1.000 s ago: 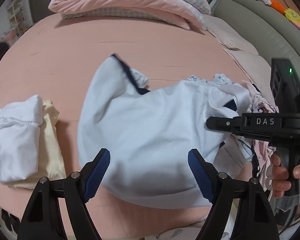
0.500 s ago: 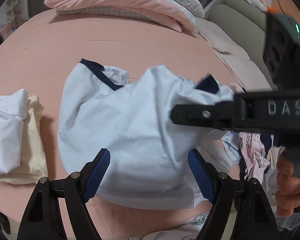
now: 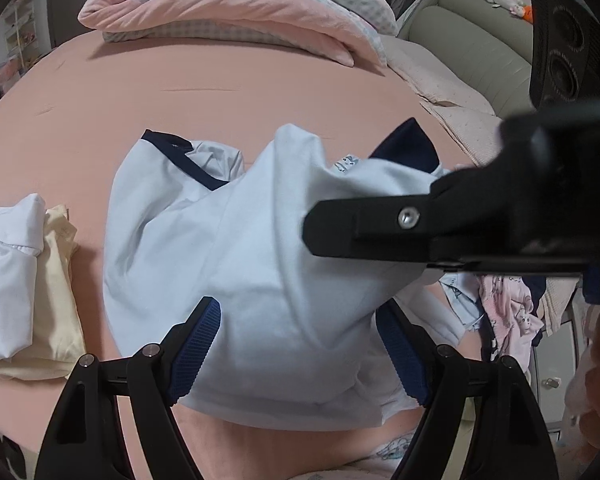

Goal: Fold clothes

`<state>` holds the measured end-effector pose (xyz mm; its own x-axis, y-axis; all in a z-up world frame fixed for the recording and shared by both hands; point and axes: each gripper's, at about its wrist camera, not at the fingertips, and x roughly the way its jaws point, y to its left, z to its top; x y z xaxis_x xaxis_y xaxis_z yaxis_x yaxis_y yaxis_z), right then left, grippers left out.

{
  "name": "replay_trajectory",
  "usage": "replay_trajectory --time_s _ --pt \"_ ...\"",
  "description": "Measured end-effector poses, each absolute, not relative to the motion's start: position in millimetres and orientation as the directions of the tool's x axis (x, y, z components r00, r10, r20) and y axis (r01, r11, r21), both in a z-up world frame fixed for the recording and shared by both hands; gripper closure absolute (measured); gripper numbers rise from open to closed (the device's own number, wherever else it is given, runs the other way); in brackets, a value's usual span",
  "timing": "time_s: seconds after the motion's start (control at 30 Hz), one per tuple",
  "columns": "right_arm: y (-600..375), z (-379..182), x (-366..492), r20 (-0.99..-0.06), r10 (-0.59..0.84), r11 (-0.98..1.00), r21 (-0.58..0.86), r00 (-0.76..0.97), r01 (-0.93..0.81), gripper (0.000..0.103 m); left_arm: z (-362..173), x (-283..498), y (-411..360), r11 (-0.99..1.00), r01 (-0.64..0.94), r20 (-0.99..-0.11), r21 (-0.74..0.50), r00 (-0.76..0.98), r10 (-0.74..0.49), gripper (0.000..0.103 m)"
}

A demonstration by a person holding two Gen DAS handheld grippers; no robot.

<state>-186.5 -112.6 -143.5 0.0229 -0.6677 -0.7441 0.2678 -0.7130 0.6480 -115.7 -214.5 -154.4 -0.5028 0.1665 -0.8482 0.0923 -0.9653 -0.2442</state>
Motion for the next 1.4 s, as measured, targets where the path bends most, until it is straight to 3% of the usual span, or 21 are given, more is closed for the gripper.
replay_trajectory --time_s 0.3,0.37,0.43,0.5,0.73,1.0,1.03,1.07,1.13,1.4 --pt "-99.6 -152.8 -190.7 -0.682 -0.730 -0.667 0.726 0.047 0.169 0.094 -162.3 -134.4 -222.5 -0.953 0.130 -0.853 -0.273 -0.490 0.178 0.025" --pt "-97.7 -152.5 -190.1 -0.678 -0.734 -0.665 0.729 0.041 0.164 0.094 -163.9 -138.1 -222.1 -0.952 0.129 -0.854 -0.276 -0.488 0.181 0.034" --pt "-96.5 -152.8 -189.5 -0.674 -0.738 -0.661 0.733 0.038 0.158 0.094 -164.9 -140.3 -220.5 -0.954 0.127 -0.855 -0.272 -0.486 0.179 0.054" --pt "-97.0 -153.1 -188.4 -0.671 -0.740 -0.659 0.736 0.038 0.155 0.094 -166.6 -141.3 -219.7 -0.956 0.128 -0.861 -0.266 -0.478 0.175 0.062" --pt "-102.9 -154.4 -182.9 -0.669 -0.742 -0.655 0.738 0.048 0.161 0.094 -164.8 -130.6 -228.2 -0.947 0.146 -0.849 -0.285 -0.496 0.179 0.082" --pt "-91.2 -152.6 -184.6 -0.711 -0.703 -0.699 0.695 0.015 0.167 0.091 -167.0 -125.0 -238.1 -0.930 0.178 -0.840 -0.320 -0.508 0.192 0.091" --pt "-88.9 -152.4 -185.1 -0.716 -0.698 -0.705 0.689 0.009 0.166 0.080 -167.4 -124.4 -239.0 -0.930 0.183 -0.841 -0.319 -0.508 0.188 0.091" --pt "-86.5 -152.1 -185.7 -0.722 -0.692 -0.711 0.683 0.003 0.165 0.060 -167.9 -123.7 -239.8 -0.929 0.187 -0.842 -0.319 -0.506 0.186 0.091" --pt "-81.9 -151.6 -186.8 -0.732 -0.681 -0.724 0.671 -0.010 0.163 0.038 -169.2 -122.5 -242.0 -0.926 0.196 -0.842 -0.324 -0.505 0.188 0.091" --pt "-57.6 -158.3 -194.9 -0.805 -0.589 -0.805 0.578 -0.063 0.134 0.037 -173.3 -117.8 -249.4 -0.913 0.240 -0.851 -0.329 -0.494 0.177 0.091"
